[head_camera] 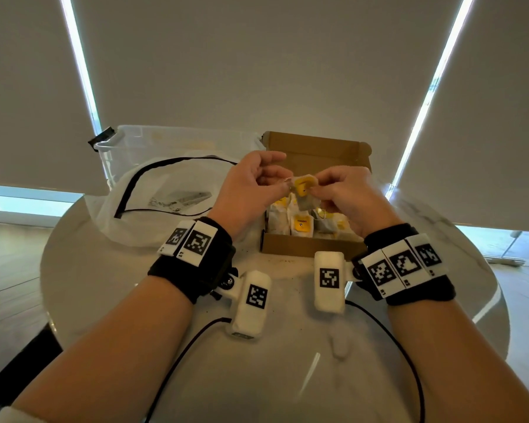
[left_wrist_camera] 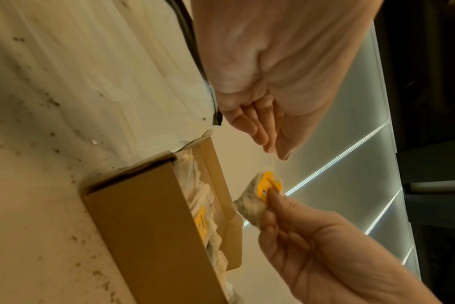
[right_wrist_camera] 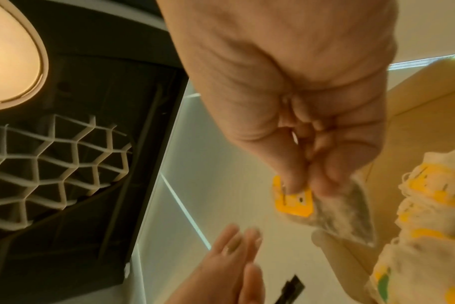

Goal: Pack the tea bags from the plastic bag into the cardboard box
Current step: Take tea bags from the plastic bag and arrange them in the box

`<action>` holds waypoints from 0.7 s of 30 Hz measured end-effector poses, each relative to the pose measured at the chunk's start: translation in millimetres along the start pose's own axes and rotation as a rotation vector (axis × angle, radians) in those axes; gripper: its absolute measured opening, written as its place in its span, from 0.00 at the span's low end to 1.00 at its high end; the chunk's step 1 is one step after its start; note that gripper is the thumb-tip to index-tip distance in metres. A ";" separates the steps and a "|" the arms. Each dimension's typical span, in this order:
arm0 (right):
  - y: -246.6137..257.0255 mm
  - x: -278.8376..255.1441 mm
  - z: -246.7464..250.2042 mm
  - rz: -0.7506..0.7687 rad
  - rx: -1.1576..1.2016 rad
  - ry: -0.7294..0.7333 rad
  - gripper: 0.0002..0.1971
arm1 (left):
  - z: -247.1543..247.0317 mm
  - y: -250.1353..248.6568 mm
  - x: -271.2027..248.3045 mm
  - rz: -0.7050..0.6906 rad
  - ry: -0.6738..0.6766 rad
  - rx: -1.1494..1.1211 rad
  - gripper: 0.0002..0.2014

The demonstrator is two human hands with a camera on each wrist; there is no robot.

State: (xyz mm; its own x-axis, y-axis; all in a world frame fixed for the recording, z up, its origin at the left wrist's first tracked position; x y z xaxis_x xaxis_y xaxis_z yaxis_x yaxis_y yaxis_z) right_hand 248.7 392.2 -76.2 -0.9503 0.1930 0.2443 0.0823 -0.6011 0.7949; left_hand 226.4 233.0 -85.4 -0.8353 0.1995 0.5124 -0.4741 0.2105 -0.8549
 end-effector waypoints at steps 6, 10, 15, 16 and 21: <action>-29.5 3.1 15.6 -0.403 0.023 0.062 0.01 | 9.1 -3.5 4.0 -0.058 -0.133 0.014 0.14; -47.1 4.5 10.6 -0.494 -0.103 0.221 0.02 | 16.5 -10.0 4.8 -0.097 -0.201 -0.034 0.15; -51.9 11.2 0.7 -0.479 -0.228 0.224 0.02 | 35.7 -32.6 5.6 -0.190 -0.271 -0.065 0.15; -52.3 11.8 0.0 -0.466 -0.255 0.222 0.03 | 43.2 -38.7 4.6 -0.215 -0.291 -0.070 0.15; -52.7 11.2 -1.6 -0.379 -0.333 0.205 0.08 | 98.2 -65.2 -6.4 -0.235 -0.324 0.209 0.15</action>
State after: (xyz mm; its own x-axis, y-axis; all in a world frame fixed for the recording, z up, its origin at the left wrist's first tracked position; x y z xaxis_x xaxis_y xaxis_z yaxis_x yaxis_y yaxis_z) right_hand 233.3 424.9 -116.3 -0.9368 0.3085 -0.1649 -0.3451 -0.7386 0.5791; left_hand 235.3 124.0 -40.9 -0.7264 -0.1479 0.6712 -0.6797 0.0101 -0.7334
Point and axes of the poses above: each hand's wrist, its own x-axis towards the middle knuckle, its own z-axis out of the back of the hand, y = z × x, the point moved 5 cm from there along x, towards the middle knuckle, and after that the axes turned 12 degrees about -x, right-handed, at the moved point
